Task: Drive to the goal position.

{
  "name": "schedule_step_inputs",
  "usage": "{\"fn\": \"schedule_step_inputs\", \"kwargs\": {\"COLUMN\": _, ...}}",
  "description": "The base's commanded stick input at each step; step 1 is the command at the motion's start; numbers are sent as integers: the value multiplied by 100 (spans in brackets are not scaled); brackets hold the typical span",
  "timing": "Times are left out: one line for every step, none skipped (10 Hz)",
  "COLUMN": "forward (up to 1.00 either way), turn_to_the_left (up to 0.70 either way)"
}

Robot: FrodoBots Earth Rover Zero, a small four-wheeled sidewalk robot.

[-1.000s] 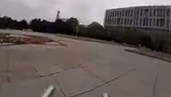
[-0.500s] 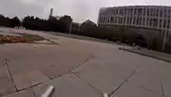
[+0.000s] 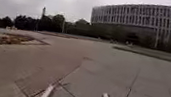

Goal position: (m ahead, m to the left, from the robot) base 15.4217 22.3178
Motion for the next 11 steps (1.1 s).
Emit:
{"fn": "schedule_step_inputs", "kwargs": {"forward": 100, "turn_to_the_left": -27}}
{"fn": "schedule_step_inputs", "kwargs": {"forward": 100, "turn_to_the_left": -27}}
{"fn": "schedule_step_inputs", "kwargs": {"forward": 100, "turn_to_the_left": -27}}
{"fn": "schedule_step_inputs", "kwargs": {"forward": 100, "turn_to_the_left": -27}}
{"fn": "schedule_step_inputs", "kwargs": {"forward": 100, "turn_to_the_left": -27}}
{"fn": "schedule_step_inputs", "kwargs": {"forward": 100, "turn_to_the_left": -27}}
{"fn": "schedule_step_inputs", "kwargs": {"forward": 100, "turn_to_the_left": -22}}
{"fn": "schedule_step_inputs", "kwargs": {"forward": 100, "turn_to_the_left": -9}}
{"fn": "schedule_step_inputs", "kwargs": {"forward": 100, "turn_to_the_left": 0}}
{"fn": "schedule_step_inputs", "kwargs": {"forward": 100, "turn_to_the_left": 0}}
{"fn": "schedule_step_inputs", "kwargs": {"forward": 100, "turn_to_the_left": 0}}
